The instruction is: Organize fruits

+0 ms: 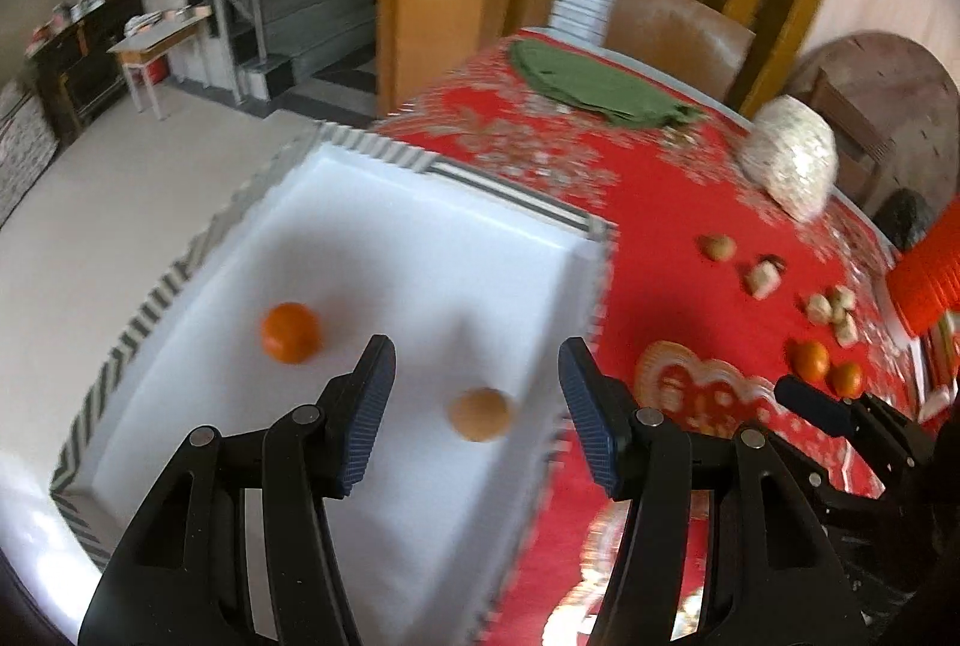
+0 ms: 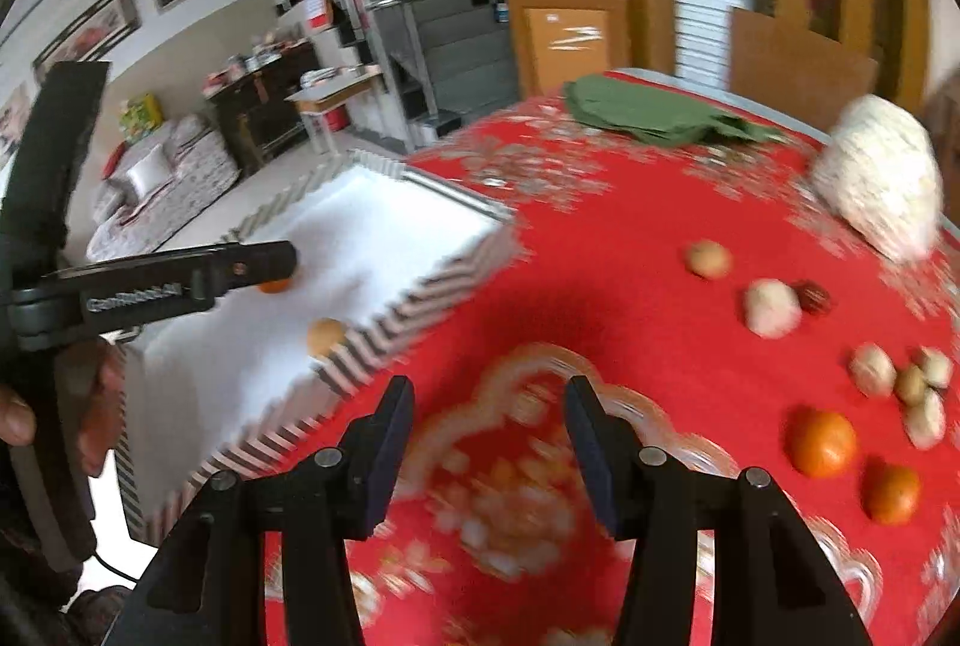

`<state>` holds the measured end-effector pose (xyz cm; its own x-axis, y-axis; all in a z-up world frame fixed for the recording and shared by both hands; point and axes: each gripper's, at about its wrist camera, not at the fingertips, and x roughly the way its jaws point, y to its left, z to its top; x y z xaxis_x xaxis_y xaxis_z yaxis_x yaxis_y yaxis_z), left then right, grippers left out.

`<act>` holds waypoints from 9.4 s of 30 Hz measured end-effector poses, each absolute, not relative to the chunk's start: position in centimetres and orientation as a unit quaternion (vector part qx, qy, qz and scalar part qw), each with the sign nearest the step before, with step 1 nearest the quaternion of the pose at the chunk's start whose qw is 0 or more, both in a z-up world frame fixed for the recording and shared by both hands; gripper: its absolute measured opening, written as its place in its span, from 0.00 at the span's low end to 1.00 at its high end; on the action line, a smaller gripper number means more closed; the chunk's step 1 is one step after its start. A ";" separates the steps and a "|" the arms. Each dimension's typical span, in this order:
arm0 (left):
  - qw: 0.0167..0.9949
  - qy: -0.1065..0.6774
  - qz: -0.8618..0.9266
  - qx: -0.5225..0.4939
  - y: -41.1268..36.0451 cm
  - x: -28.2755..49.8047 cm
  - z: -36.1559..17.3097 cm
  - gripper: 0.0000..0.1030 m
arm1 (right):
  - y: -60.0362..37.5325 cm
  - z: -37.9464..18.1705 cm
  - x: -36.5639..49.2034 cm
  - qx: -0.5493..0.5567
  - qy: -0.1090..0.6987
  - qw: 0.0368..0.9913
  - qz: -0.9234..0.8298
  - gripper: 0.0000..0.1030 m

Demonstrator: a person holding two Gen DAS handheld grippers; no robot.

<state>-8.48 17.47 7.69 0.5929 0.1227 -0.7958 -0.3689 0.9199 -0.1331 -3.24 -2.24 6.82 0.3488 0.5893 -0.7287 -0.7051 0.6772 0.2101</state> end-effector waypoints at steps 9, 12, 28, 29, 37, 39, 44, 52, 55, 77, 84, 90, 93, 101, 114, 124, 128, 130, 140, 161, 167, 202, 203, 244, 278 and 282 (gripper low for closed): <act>0.881 0.451 0.072 -0.122 11.1 -6.0 7.0 0.55 | -11.8 5.5 -2.9 -0.039 0.428 0.843 0.324 0.49; 0.880 0.459 0.052 -0.112 8.9 -5.2 6.7 0.55 | -14.9 4.8 -2.5 -0.023 0.437 0.848 0.300 0.48; 0.867 0.489 -0.029 -0.091 0.6 -0.7 4.7 0.55 | -22.4 2.9 -0.2 -0.001 0.451 0.858 0.246 0.49; 0.867 0.490 -0.031 -0.090 0.3 -0.5 4.6 0.55 | -22.4 2.9 0.0 -0.001 0.452 0.858 0.246 0.49; 0.862 0.500 -0.051 -0.068 -2.4 2.0 3.5 0.55 | -23.5 2.6 0.8 0.021 0.449 0.857 0.251 0.49; 0.861 0.501 -0.056 -0.060 -3.0 2.6 3.3 0.55 | -23.5 2.5 0.9 0.024 0.449 0.857 0.254 0.49; 0.854 0.513 -0.064 -0.051 -4.2 3.8 2.4 0.55 | -23.6 2.4 1.3 0.027 0.452 0.854 0.254 0.49; 0.854 0.511 -0.075 -0.053 -5.0 5.3 1.8 0.55 | -23.5 2.4 1.9 0.022 0.453 0.853 0.258 0.49; 0.858 0.505 -0.077 -0.055 -5.0 5.3 1.9 0.55 | -23.5 2.3 2.0 0.023 0.455 0.852 0.259 0.49; 0.871 0.479 -0.102 -0.050 -4.9 6.1 1.4 0.33 | -21.2 2.8 3.4 -0.021 0.457 0.849 0.263 0.49; 0.871 0.478 -0.100 -0.058 -4.0 5.5 1.4 0.32 | -20.7 2.8 3.6 -0.023 0.457 0.849 0.263 0.49; 0.871 0.482 -0.054 -0.081 -0.7 4.2 1.6 0.32 | -19.7 3.9 4.2 -0.033 0.450 0.849 0.274 0.49; 0.872 0.478 -0.028 -0.097 1.4 3.5 1.8 0.32 | -18.6 4.7 5.2 -0.042 0.443 0.851 0.278 0.49; 0.873 0.476 0.009 -0.107 4.1 2.9 1.9 0.32 | -12.1 5.9 11.4 -0.058 0.423 0.851 0.307 0.49; 0.871 0.476 0.028 -0.116 5.8 2.7 1.7 0.32 | -5.6 2.0 16.0 -0.062 0.484 0.805 0.338 0.49; 0.871 0.472 0.032 -0.131 6.6 2.3 1.8 0.32 | -8.5 2.7 7.4 -0.133 0.489 0.772 0.384 0.49; 0.875 0.464 0.036 -0.132 6.8 2.3 2.2 0.32 | -12.5 4.7 7.9 -0.121 0.463 0.799 0.363 0.49; 0.876 0.462 0.035 -0.133 6.9 2.3 2.3 0.32 | -15.1 5.6 10.1 -0.100 0.462 0.822 0.319 0.49; 0.869 0.477 0.027 -0.129 6.1 2.7 1.5 0.32 | -20.2 3.2 20.6 0.005 0.494 0.844 0.212 0.52; 0.870 0.476 0.005 -0.130 5.3 1.2 2.0 0.32 | -16.3 4.6 5.7 -0.032 0.468 0.827 0.310 0.55; 0.869 0.478 -0.009 -0.125 4.4 1.0 2.1 0.32 | -18.9 5.0 3.8 0.016 0.454 0.836 0.309 0.55; 0.879 0.462 -0.005 -0.121 5.0 -0.8 3.6 0.32 | -13.9 4.8 4.9 -0.046 0.424 0.850 0.310 0.24; 0.881 0.458 -0.003 -0.118 5.1 -1.1 3.9 0.32 | -13.7 5.1 4.5 -0.046 0.422 0.849 0.315 0.24; 0.872 0.442 0.102 -0.184 21.8 -12.8 4.6 0.32 | 6.7 8.4 -7.2 -0.120 0.391 0.764 0.500 0.24; 0.852 0.469 0.164 -0.167 25.5 -13.2 3.1 0.61 | 13.5 4.9 -10.2 -0.192 0.416 0.698 0.551 0.38; 0.861 0.457 0.158 -0.158 24.4 -13.1 4.3 0.62 | 10.8 6.0 -9.3 -0.157 0.413 0.712 0.546 0.39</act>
<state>-13.05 24.40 4.29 0.5325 0.1274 -0.8368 -0.4165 0.9001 -0.1280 -9.29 10.77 5.96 0.0632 0.6470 -0.7598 -0.9071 0.3548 0.2266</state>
